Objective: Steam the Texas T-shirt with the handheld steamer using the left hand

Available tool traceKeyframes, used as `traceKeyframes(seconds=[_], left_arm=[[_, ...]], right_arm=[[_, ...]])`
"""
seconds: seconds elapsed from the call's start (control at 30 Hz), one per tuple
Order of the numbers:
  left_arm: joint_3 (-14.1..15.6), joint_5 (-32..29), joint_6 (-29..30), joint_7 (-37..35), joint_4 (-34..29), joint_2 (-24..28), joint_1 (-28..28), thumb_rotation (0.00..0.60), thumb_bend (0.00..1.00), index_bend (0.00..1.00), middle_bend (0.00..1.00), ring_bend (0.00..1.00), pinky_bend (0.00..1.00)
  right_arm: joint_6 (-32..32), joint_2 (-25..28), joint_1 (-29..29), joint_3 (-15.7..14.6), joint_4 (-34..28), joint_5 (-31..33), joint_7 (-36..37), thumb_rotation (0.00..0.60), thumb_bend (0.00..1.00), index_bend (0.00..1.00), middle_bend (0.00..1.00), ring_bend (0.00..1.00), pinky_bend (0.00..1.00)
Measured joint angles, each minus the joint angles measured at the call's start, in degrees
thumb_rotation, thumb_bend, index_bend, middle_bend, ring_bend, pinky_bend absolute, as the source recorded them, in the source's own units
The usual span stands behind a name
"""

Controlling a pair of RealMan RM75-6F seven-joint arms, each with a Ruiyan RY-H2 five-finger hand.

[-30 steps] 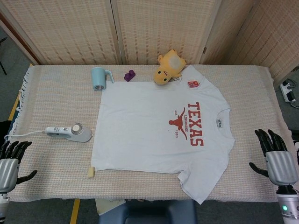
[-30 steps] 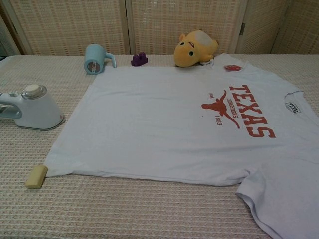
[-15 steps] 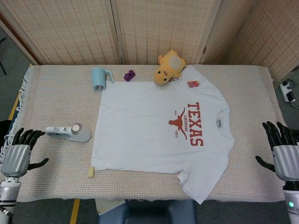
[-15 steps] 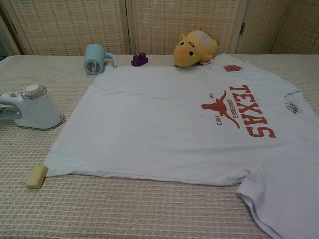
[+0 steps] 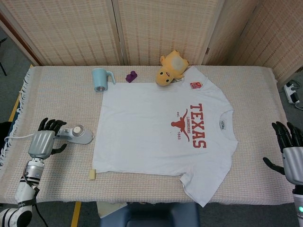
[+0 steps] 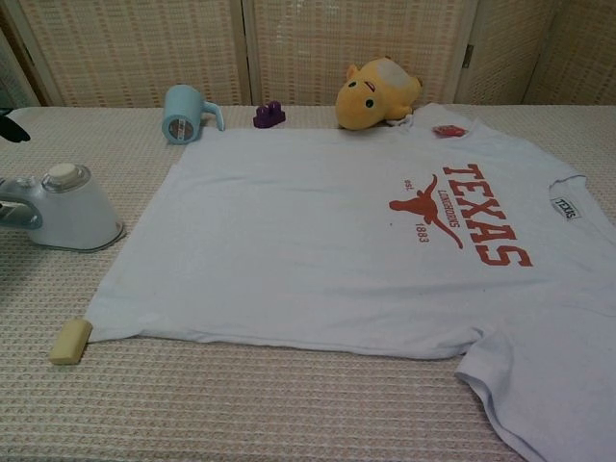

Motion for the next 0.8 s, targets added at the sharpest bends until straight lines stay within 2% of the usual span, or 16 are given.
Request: traceKeyframes(seconds=[0.5,0.8], left_arm=[[-0.8,-4.2,-3.2,1.8,12.1,-8.1,-4.0,0.600,0.30,0.25,0.24,0.15,0.13],[-1.8,-7.0,-5.8,2.8,20.5,-12.0,-6.6,0.600,0.35,0.29,0.28,0.19,0.14]], right_arm=[[-0.4,0.0,0.1,-0.2,0.2,0.0,1.2,0.600,0.00,0.00,0.09,0.02,0.10],[0.0,-0.1,-0.4,-0.2,0.2,0.5,1.2,0.600,0.00,0.00,0.09,0.02,0.10]])
